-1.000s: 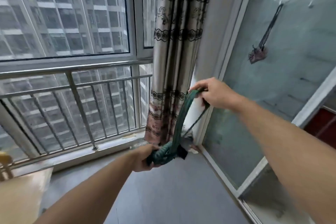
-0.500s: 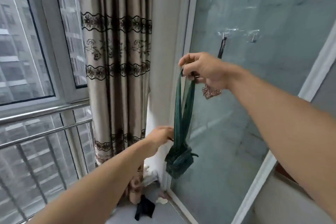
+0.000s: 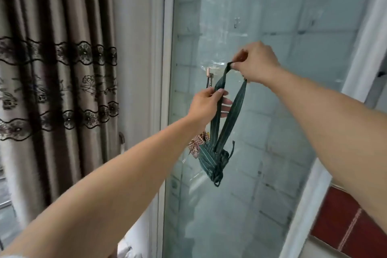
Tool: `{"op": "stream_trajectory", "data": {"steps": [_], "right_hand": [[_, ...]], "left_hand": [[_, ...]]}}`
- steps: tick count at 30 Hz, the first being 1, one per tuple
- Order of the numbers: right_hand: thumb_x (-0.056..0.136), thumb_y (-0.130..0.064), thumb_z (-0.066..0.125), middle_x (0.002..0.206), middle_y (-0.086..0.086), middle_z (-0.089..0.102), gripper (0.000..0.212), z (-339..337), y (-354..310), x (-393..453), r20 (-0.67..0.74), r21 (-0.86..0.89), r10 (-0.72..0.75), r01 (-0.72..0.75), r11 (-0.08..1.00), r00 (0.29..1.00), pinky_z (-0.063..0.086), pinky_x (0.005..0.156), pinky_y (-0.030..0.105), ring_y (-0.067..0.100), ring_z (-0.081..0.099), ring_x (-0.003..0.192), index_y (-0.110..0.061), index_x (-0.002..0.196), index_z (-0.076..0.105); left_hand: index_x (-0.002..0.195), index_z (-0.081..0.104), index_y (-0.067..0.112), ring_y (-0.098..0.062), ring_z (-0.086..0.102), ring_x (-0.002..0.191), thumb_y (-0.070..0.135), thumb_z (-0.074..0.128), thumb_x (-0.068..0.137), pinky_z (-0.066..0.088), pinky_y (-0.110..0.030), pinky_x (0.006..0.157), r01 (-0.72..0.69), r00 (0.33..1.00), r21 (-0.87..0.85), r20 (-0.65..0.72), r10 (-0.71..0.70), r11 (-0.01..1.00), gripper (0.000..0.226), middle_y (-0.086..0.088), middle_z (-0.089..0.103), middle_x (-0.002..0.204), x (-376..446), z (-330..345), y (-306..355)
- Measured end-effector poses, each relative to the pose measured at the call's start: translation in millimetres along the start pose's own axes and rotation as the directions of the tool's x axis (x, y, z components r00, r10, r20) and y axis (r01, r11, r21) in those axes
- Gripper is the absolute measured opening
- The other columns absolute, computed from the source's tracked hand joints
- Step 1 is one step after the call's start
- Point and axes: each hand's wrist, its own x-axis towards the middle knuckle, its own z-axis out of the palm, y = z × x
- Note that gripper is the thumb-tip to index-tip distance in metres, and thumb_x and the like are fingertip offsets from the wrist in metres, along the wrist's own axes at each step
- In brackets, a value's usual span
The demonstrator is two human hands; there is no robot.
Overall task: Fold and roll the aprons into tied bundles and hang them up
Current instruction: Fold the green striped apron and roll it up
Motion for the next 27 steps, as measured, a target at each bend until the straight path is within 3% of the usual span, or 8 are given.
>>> {"op": "stream_trajectory", "data": {"steps": [3,10,14,18,20,22,25,27], "right_hand": [[0.086,-0.019,0.079,0.095,0.004,0.076,0.005,-5,20,20,-0.114,-0.129,-0.028,0.014,0.992,0.993,0.046,0.077,0.024,0.023,0.069,0.091,-0.020,0.092,0.079],[0.094,-0.024,0.069,0.099,0.000,0.074,0.009,0,44,29,-0.177,-0.501,-0.066,-0.032,0.865,0.982,0.037,0.071,0.030,0.029,0.067,0.096,-0.028,0.097,0.076],[0.087,-0.014,0.070,0.099,-0.001,0.073,0.017,11,46,30,-0.178,-0.585,-0.082,-0.038,0.810,0.981,0.036,0.070,0.031,0.027,0.064,0.100,-0.029,0.093,0.077],[0.080,-0.005,0.069,0.091,0.004,0.072,0.026,15,44,26,-0.085,-0.623,0.009,-0.060,0.780,0.996,0.037,0.063,0.029,0.031,0.064,0.084,-0.024,0.095,0.079],[0.083,-0.010,0.073,0.098,0.005,0.073,0.026,15,50,19,-0.082,-0.565,0.012,-0.056,0.823,0.997,0.043,0.067,0.031,0.033,0.065,0.090,-0.024,0.104,0.077],[0.084,-0.028,0.080,0.101,0.006,0.072,0.026,14,55,6,-0.111,-0.473,0.033,-0.082,0.877,0.993,0.046,0.074,0.035,0.033,0.064,0.096,-0.022,0.108,0.070],[0.081,-0.057,0.078,0.067,0.007,0.066,0.047,28,65,-20,0.043,-0.495,0.254,-0.201,0.845,0.966,0.040,0.055,0.029,0.028,0.060,0.064,-0.013,0.072,0.062],[0.083,-0.058,0.074,0.050,0.004,0.060,0.054,48,73,-38,0.178,-0.517,0.386,-0.248,0.819,0.905,0.033,0.048,0.027,0.022,0.055,0.049,-0.012,0.061,0.055]], "left_hand": [[0.097,0.060,0.009,-0.022,0.072,0.064,0.021,0.049,0.108,0.062,-0.040,0.073,-0.035,0.999,0.038,0.002,0.035,0.999,0.020,-0.007,0.071,0.073,35,14,6],[0.101,0.052,0.011,-0.023,0.074,0.061,0.028,0.055,0.106,0.061,-0.042,0.074,-0.074,0.997,0.138,0.025,0.071,0.988,0.018,-0.006,0.072,0.075,81,31,-17],[0.100,0.056,0.009,-0.023,0.076,0.066,0.023,0.058,0.105,0.060,-0.037,0.071,-0.080,0.996,0.160,0.044,0.074,0.984,0.015,-0.008,0.074,0.085,92,31,-39],[0.097,0.063,0.010,-0.023,0.074,0.079,0.023,0.071,0.096,0.063,-0.038,0.077,-0.064,0.994,0.188,0.094,0.047,0.980,0.015,-0.011,0.076,0.096,101,24,-55],[0.102,0.065,0.008,-0.019,0.072,0.081,0.028,0.072,0.095,0.061,-0.037,0.078,-0.068,0.987,0.185,0.156,0.039,0.980,0.022,-0.009,0.076,0.100,99,19,-62],[0.107,0.066,0.005,-0.018,0.073,0.083,0.034,0.069,0.097,0.061,-0.039,0.082,-0.063,0.976,0.180,0.218,0.023,0.982,0.031,-0.008,0.076,0.101,93,14,-71],[0.108,0.068,0.009,-0.020,0.074,0.092,0.044,0.067,0.096,0.062,-0.042,0.087,-0.071,0.952,0.245,0.307,-0.008,0.967,0.036,-0.007,0.076,0.104,81,3,-95],[0.110,0.067,0.014,-0.019,0.072,0.098,0.044,0.073,0.092,0.061,-0.036,0.089,-0.110,0.912,0.357,0.406,-0.048,0.928,0.036,-0.003,0.075,0.105,75,-4,-113]]}}
